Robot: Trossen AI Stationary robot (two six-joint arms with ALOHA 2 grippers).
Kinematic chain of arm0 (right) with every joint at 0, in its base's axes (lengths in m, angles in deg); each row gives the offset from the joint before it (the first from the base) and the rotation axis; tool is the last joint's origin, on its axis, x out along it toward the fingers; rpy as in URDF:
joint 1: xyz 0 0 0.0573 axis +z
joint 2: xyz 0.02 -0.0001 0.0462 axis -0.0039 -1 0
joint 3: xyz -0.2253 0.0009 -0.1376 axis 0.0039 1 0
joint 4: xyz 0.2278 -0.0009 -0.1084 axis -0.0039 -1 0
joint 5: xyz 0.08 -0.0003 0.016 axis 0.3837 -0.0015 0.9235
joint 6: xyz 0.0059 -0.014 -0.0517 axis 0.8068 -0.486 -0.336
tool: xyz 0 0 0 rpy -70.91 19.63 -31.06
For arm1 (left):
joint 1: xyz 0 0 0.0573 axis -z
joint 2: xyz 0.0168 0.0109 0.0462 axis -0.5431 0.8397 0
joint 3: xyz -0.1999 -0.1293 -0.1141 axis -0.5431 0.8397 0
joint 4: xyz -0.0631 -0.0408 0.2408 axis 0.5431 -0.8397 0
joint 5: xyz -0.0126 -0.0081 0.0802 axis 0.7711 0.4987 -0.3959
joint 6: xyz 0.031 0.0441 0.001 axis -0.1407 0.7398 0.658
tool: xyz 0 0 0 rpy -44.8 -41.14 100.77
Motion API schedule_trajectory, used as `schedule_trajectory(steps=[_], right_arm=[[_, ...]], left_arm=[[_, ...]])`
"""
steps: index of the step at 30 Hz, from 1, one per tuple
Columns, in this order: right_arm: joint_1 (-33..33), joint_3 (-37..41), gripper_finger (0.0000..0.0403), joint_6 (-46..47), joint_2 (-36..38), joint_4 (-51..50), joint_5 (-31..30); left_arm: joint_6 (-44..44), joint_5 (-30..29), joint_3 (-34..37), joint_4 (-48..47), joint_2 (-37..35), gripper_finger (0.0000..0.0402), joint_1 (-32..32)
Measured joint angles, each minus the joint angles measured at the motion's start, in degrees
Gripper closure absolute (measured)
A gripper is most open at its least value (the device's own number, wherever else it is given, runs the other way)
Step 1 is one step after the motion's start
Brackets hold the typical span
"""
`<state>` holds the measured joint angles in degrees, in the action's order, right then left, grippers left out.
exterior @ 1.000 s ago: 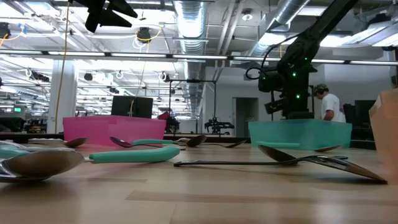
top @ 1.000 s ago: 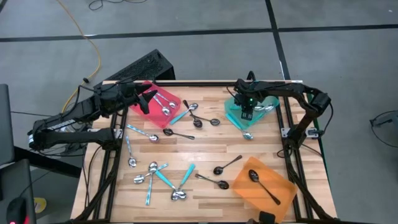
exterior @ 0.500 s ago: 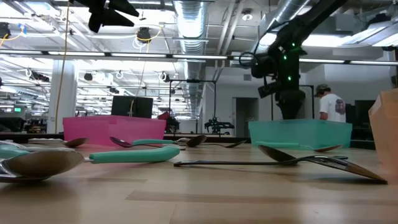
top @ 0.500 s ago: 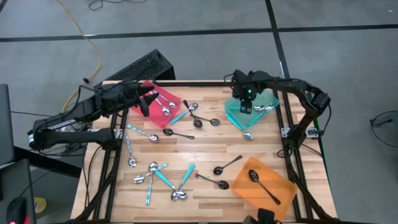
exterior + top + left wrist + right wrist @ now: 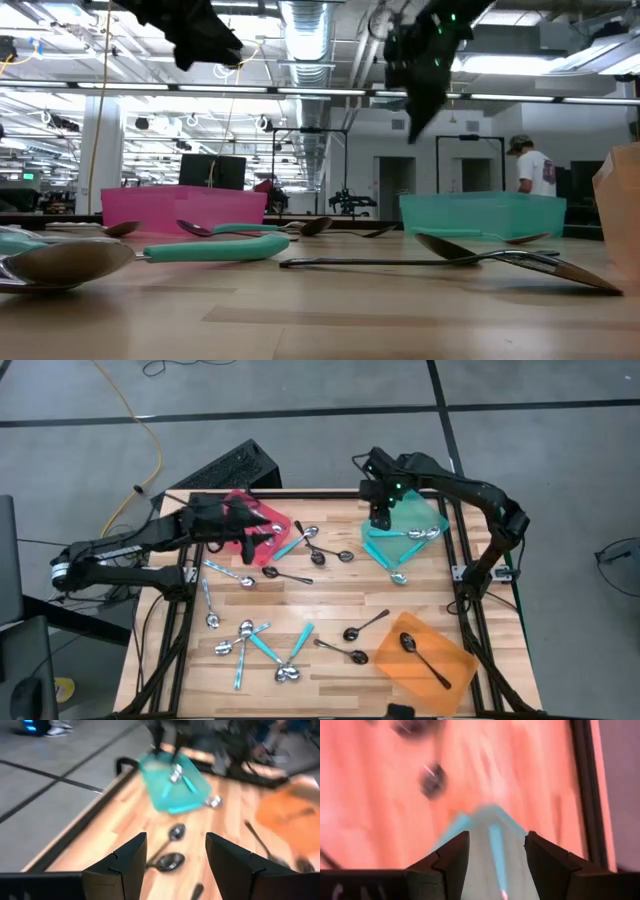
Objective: Sort silverware by color (type)
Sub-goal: Put the black spoon into the orange bin
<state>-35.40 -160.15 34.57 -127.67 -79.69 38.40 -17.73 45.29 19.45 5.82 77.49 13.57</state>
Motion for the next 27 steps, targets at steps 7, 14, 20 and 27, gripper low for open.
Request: schedule_trajectory(steps=[7,14,20,27], right_arm=[[4.1,-10.6,0.0188,0.6,0.1,-2.9,7.1],[7.1,-16.9,0.0188,1.7,0.1,-4.8,7.1],[8.3,-17.2,0.0188,2.7,0.1,-6.2,6.9],[8.4,-17.2,0.0188,2.7,0.1,-6.7,6.9]], left_arm=[[8.7,0.0,0.0,-1.3,7.9,0.0215,3.5],[13.5,2.5,0.0,-2.3,16.0,0.0215,4.8],[14.9,10.8,0.0,-1.9,22.6,0.0215,4.3],[20.4,12.4,0.0,-2.0,27.3,0.0215,4.2]])
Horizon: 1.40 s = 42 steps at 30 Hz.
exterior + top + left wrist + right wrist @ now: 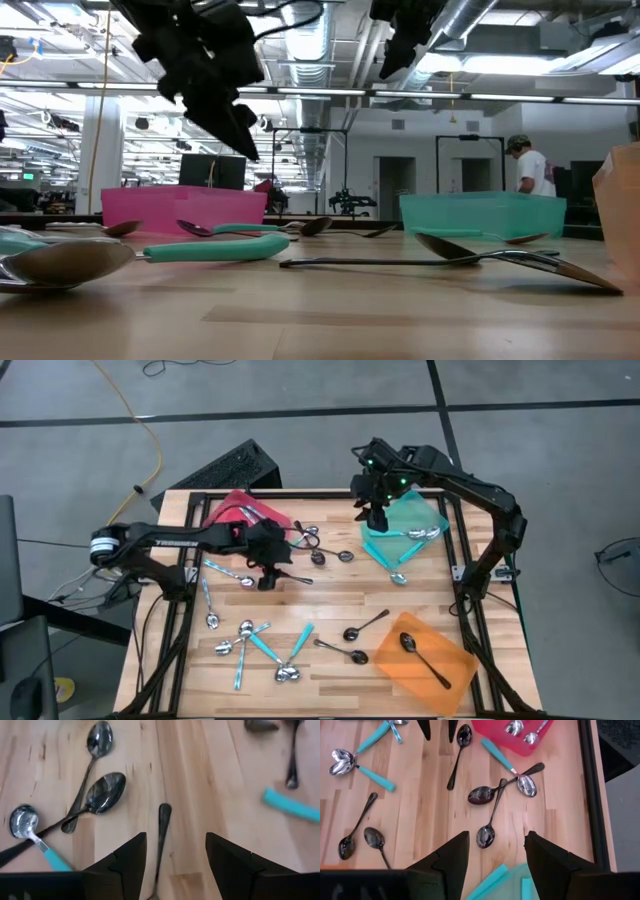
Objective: Sort silverware by color (type)
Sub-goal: Put the black spoon into the orange bin
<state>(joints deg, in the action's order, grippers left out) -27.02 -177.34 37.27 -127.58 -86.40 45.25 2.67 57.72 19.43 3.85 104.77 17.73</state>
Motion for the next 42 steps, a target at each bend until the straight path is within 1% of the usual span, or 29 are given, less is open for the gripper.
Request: schedule_trajectory(steps=[3,5,8,13,15,19,22,24,27,30,35,36,42], right_arm=[[0.0,0.0,0.0188,0.8,0.0,0.0,0.0],[0.0,0.0,0.0188,1.6,0.0,0.0,0.0],[0.0,0.0,0.0188,2.4,0.0,-0.3,0.0],[0.2,0.0,0.0188,2.8,0.0,-1.2,0.0],[0.2,0.0,0.0188,2.9,0.0,-1.8,0.0],[0.2,0.0,0.0188,3.0,0.0,-2.2,0.0],[0.2,0.0,0.0188,3.0,0.0,-2.2,0.0],[0.2,0.0,0.0188,3.0,0.0,-2.1,0.0],[0.2,0.0,0.0188,3.0,0.0,-2.1,0.0],[0.2,0.0,0.0188,3.0,0.0,-2.1,0.0],[0.2,0.0,0.0188,4.6,0.0,-2.0,0.0],[0.2,0.0,0.0188,4.9,0.0,-2.0,0.0],[0.5,0.0,0.0188,5.9,0.0,-1.9,0.0]], left_arm=[[3.2,-1.9,0.0,-0.4,2.8,0.0215,0.5],[4.4,-2.1,0.0,-0.4,4.8,0.0215,0.7],[5.1,-2.5,0.0,-0.2,8.0,0.0215,1.0],[5.0,-6.4,0.0,-0.3,12.6,0.0215,1.1],[5.2,-7.9,0.0,-0.3,14.0,0.0215,1.1],[6.0,-8.4,0.0,0.0,16.0,0.0215,1.1],[5.8,-10.4,-0.1,0.0,16.9,0.0222,1.2],[5.3,-11.2,-0.2,-0.2,17.2,0.0235,1.4],[4.8,-11.6,-0.2,-0.3,17.3,0.0265,1.9],[5.3,-11.8,-0.2,-0.4,17.3,0.0305,2.7],[5.0,-10.9,-0.1,-0.4,17.4,0.0383,3.0],[4.4,-10.7,-0.1,-0.3,17.4,0.0392,2.9],[2.2,-10.1,-0.1,0.4,17.3,0.0399,3.0]])
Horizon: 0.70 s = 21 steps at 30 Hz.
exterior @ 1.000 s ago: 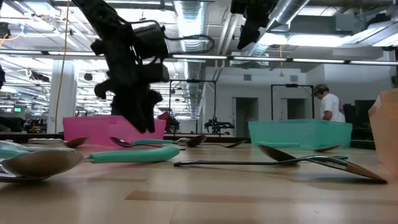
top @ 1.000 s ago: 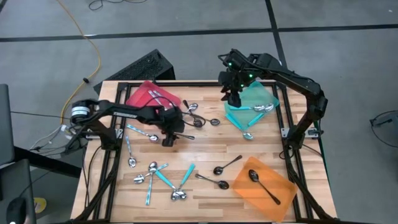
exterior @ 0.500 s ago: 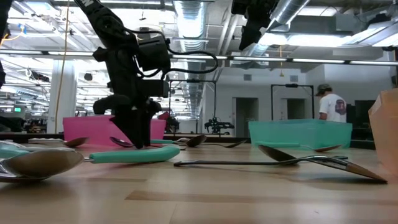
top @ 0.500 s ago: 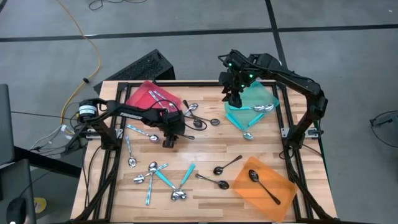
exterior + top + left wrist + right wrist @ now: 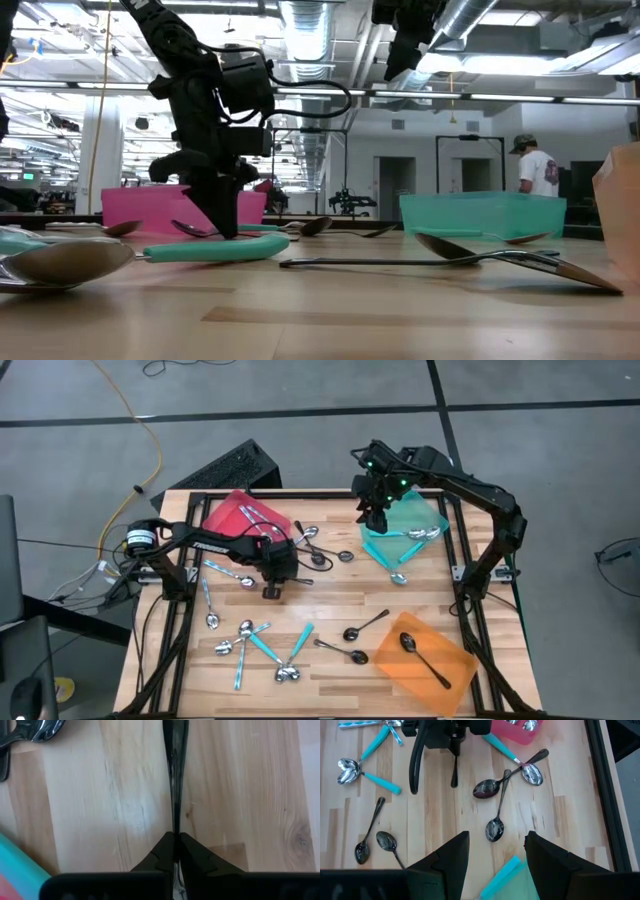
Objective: Sort silverware by color (type)
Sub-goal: Put the black spoon into the orange bin
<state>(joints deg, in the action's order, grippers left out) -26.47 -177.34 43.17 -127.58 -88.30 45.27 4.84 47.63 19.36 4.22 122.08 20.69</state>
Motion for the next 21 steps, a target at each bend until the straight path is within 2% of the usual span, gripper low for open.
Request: schedule_trajectory(steps=[10,16,21], right_arm=[[1.9,0.0,0.0188,0.1,3.1,0.6,0.2],[2.2,0.0,0.0188,3.7,8.7,0.4,0.2],[2.2,0.0,0.0188,7.2,14.1,2.8,0.1]], left_arm=[[-6.0,4.0,0.2,5.3,-3.0,0.0401,0.1],[-9.7,3.5,0.2,12.1,-7.9,0.0401,0.0],[-10.7,-0.2,0.2,18.9,-13.3,0.0401,-0.4]])
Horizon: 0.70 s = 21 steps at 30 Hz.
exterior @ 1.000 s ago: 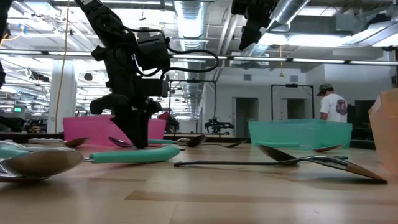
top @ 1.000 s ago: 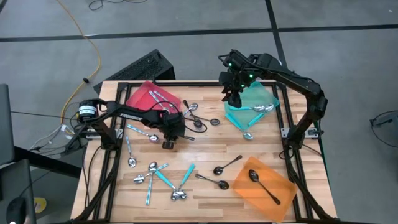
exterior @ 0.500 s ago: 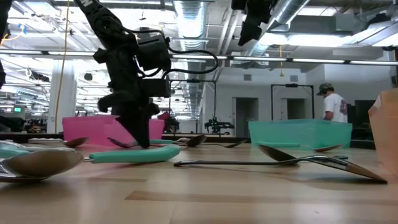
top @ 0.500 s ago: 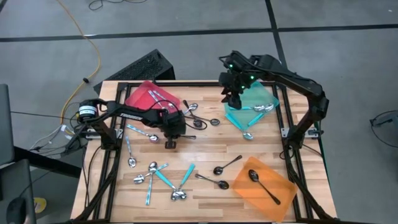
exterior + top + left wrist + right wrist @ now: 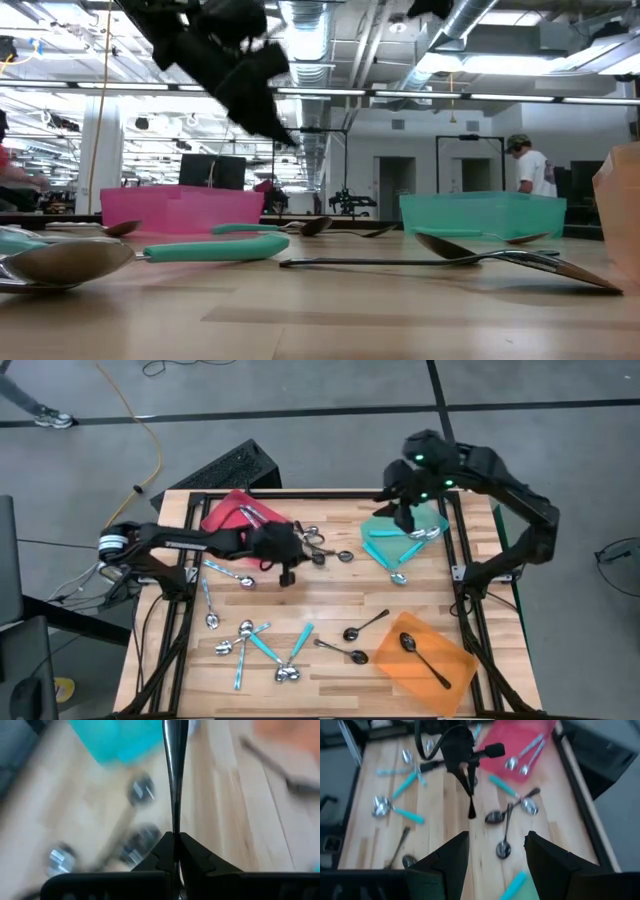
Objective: Sort silverware by color (type)
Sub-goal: Put the black spoon into the orange bin
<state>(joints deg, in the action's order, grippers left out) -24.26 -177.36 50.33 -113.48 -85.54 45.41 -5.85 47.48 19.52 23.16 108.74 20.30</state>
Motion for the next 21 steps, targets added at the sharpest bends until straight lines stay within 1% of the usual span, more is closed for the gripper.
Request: schedule_trajectory(steps=[2,5,8,10,14,17,21], right_arm=[[0.1,0.0,0.0188,1.0,1.9,2.1,0.0],[0.2,0.2,0.0188,1.1,4.7,5.8,-0.1],[0.6,3.0,0.0188,0.9,7.7,12.0,0.0],[1.3,6.5,0.0188,0.6,9.8,17.1,0.0],[2.4,16.1,0.0188,0.7,13.6,28.8,-0.2],[2.4,23.7,0.0188,4.3,14.7,42.0,-0.1],[3.3,31.4,0.0188,5.9,13.4,59.1,-0.2]], left_arm=[[0.0,-1.0,0.0,3.4,-2.4,0.0401,-0.6],[-1.1,-0.9,0.0,9.2,-5.7,0.0401,-2.1],[-3.3,-0.8,-0.1,15.4,-9.4,0.0401,-3.7],[-4.2,-0.6,-0.1,18.3,-11.7,0.0401,-4.6],[-6.3,1.2,-0.1,22.9,-15.2,0.0401,-6.1],[-7.4,2.5,-0.1,26.4,-16.7,0.0401,-6.3],[-7.6,3.1,-0.1,28.7,-16.8,0.0401,-6.3]])
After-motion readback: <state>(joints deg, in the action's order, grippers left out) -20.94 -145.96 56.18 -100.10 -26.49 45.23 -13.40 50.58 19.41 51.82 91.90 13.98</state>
